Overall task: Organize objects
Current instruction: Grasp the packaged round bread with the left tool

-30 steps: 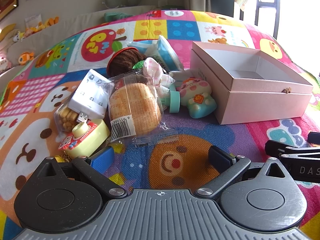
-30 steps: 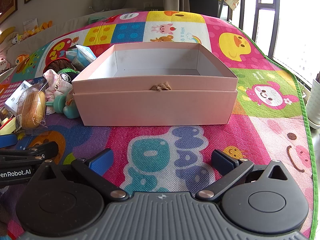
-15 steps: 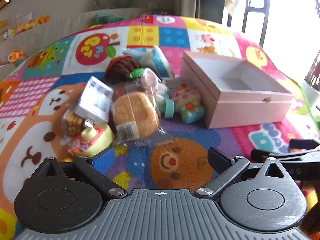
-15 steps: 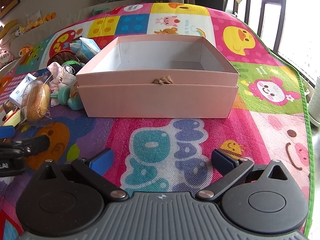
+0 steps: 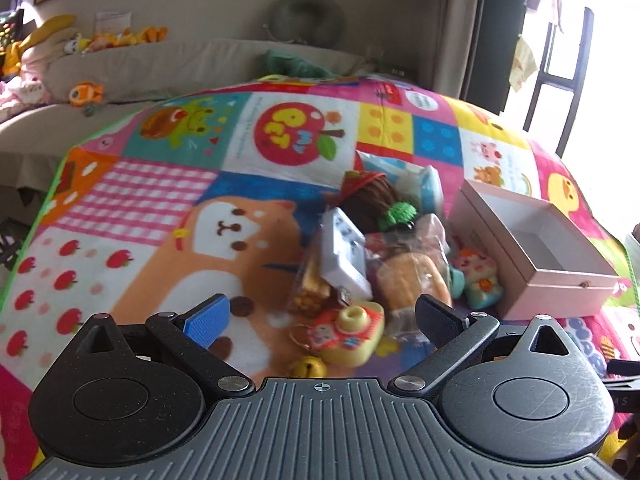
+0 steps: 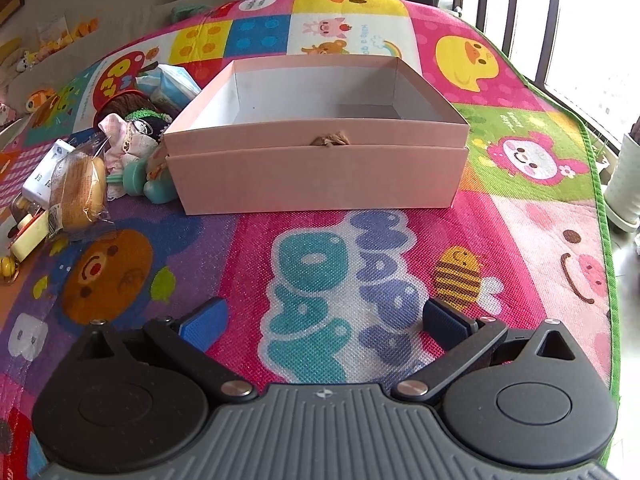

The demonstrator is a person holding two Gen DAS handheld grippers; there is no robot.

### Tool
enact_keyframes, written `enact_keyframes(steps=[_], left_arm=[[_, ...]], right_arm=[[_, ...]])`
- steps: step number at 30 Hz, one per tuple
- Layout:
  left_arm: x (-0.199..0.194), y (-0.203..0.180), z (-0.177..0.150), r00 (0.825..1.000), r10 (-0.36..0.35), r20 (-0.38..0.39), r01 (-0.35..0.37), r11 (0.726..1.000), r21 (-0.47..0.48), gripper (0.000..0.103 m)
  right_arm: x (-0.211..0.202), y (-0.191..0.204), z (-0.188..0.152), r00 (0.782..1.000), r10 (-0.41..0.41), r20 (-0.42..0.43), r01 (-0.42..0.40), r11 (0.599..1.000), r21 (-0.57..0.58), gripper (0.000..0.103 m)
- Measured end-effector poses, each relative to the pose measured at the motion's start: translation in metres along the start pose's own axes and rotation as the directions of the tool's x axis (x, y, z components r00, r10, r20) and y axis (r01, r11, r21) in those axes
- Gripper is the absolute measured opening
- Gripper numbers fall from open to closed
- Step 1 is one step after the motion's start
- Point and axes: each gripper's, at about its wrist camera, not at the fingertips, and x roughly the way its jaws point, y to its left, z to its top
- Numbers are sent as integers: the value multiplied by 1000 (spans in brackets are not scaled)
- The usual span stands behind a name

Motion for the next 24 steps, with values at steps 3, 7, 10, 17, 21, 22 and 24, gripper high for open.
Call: enact_keyframes(steps=[3,7,10,17,21,22,24], left_arm=[[2,5,5,1000,-3,-4,3,1000,12,102],[7,-2,10,995,-96,-42,96,995,10,102],[16,-26,12,975,-212,-72,212,977,-2,102],[95,-73,8,987,-59,-148,71,994,79,99],[115,-75,2,987,-41,-152,56,994,97,65],[111,-72,2,987,-61,-150,74,994,83,63],[93,-60,6,982,-128,-139,136,990,45,62]], right_arm=[[-5,-2,0,999,35,-5,-35,999,-1,103],[-26,-1,8,992,105,74,-104,994,-14,103],[-42,16,14,983,91,162,-69,988,-139,103],[-64,25,22,963,143,227,-99,976,-194,103],[-71,21,20,962,137,235,-91,976,-196,103],[-70,20,21,963,137,233,-92,976,-197,103],[-67,23,21,965,143,220,-98,975,-201,103]])
